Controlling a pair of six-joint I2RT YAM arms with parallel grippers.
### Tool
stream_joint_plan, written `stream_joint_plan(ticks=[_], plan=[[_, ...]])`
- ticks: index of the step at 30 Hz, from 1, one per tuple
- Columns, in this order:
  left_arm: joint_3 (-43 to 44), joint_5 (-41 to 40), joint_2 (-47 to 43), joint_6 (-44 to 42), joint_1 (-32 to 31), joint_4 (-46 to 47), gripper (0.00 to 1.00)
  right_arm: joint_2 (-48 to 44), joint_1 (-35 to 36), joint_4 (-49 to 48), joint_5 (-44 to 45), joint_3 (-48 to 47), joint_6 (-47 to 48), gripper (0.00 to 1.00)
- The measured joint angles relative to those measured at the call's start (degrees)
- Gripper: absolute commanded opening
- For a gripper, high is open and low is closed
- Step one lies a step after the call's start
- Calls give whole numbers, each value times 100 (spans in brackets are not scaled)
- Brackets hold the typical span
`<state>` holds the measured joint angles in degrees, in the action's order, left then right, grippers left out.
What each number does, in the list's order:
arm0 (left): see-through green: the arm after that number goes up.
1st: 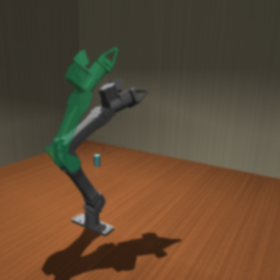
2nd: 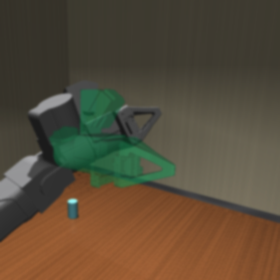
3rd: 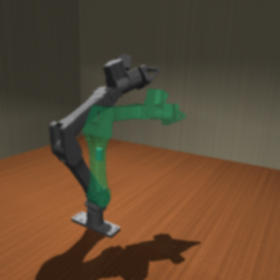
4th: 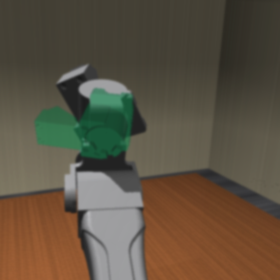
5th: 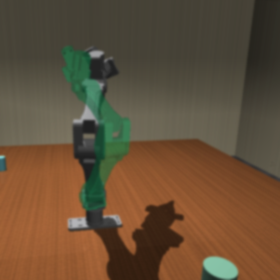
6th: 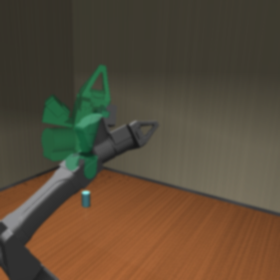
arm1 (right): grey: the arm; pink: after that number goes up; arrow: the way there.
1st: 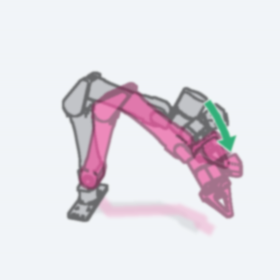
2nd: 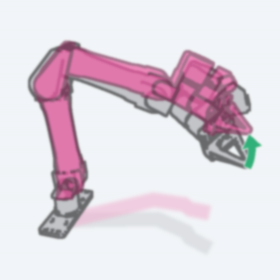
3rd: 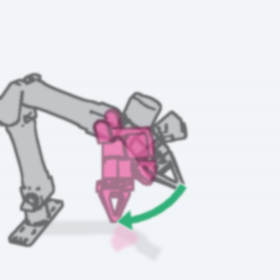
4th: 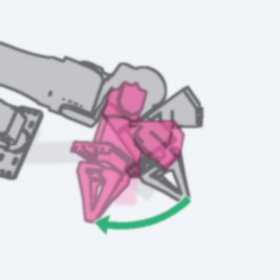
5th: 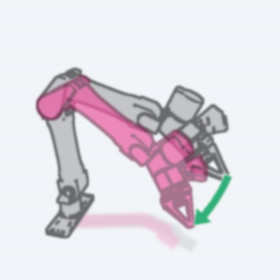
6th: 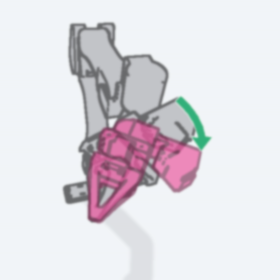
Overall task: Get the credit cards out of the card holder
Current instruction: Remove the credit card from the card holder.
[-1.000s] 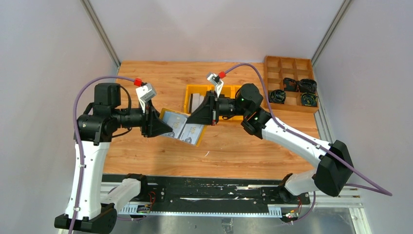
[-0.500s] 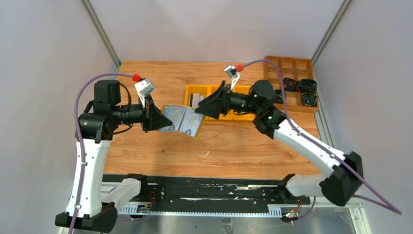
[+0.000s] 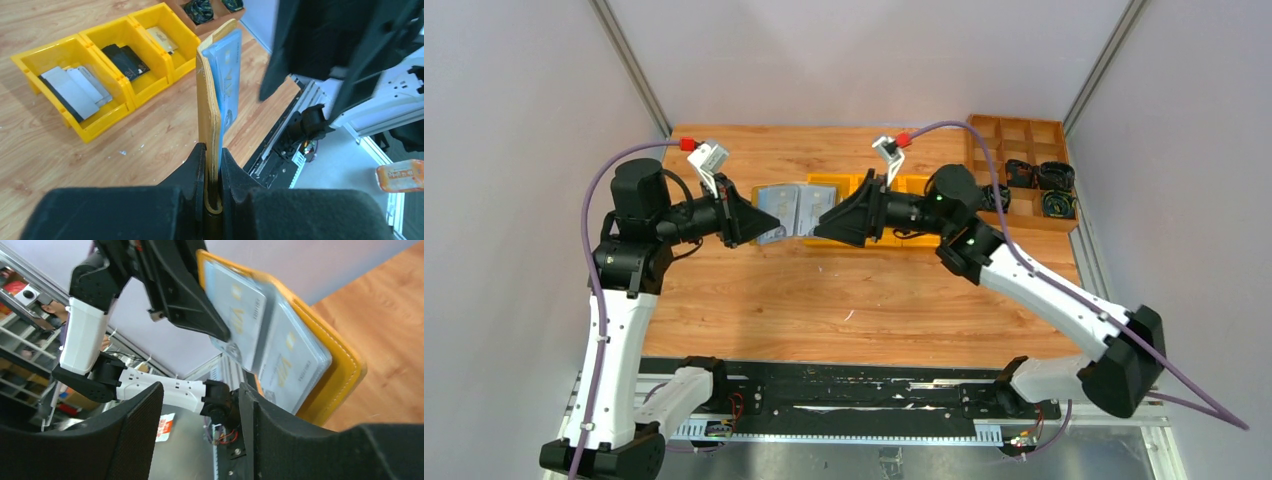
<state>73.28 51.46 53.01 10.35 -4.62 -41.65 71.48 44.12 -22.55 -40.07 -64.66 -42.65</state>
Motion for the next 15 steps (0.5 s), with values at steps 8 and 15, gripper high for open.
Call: stream_joint_plan(ticks=[8,15], plan=[[-315,695,-122,745,7,717,0,870,59,-887,-442,146,-874,58],[-444,1204,-129,1069,33,1008,0,1040,68,-1843,-702,146,-1499,50]])
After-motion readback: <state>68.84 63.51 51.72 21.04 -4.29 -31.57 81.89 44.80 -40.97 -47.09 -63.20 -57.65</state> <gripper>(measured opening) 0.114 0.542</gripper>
